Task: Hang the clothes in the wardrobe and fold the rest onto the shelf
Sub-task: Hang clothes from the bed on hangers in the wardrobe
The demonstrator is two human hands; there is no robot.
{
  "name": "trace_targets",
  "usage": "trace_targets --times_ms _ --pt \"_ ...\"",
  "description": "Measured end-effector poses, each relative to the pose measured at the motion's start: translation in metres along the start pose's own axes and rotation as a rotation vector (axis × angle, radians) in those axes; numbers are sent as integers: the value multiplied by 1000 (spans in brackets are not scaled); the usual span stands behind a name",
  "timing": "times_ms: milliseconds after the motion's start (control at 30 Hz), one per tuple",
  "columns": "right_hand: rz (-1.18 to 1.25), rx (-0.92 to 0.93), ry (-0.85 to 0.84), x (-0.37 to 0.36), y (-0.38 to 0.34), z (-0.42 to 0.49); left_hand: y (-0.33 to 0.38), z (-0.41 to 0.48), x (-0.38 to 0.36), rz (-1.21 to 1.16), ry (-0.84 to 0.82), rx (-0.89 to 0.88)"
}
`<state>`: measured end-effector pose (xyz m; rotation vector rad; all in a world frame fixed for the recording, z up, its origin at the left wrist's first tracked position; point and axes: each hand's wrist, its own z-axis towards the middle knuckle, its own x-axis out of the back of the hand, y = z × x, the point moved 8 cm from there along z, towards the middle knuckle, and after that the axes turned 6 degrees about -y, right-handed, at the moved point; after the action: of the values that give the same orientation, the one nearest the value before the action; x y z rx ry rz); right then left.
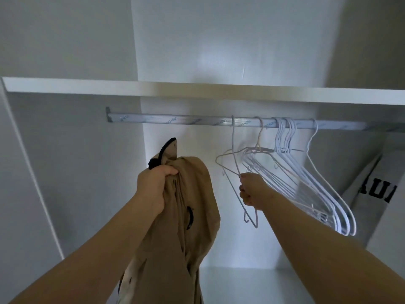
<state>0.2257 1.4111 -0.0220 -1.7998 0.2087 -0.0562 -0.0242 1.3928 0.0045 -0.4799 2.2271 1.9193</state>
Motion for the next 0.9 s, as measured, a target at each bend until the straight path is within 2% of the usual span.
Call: trace_targets --times_ms 200,333,533,667,900 --pt "-118 19 -27 -13 -5 15 -2 15 16 4 77 -4" --pt "-77 -1 -79 -24 3 24 -1 25 21 -10 111 -24" --pt "-370 135 -159 -54 0 42 -1 32 30 -44 149 -20" --pt "-303 225 -236 -69 2 41 3 33 35 -46 152 -24" --pt "-349 293 -170 -49 0 22 18 20 30 -75 117 -56"
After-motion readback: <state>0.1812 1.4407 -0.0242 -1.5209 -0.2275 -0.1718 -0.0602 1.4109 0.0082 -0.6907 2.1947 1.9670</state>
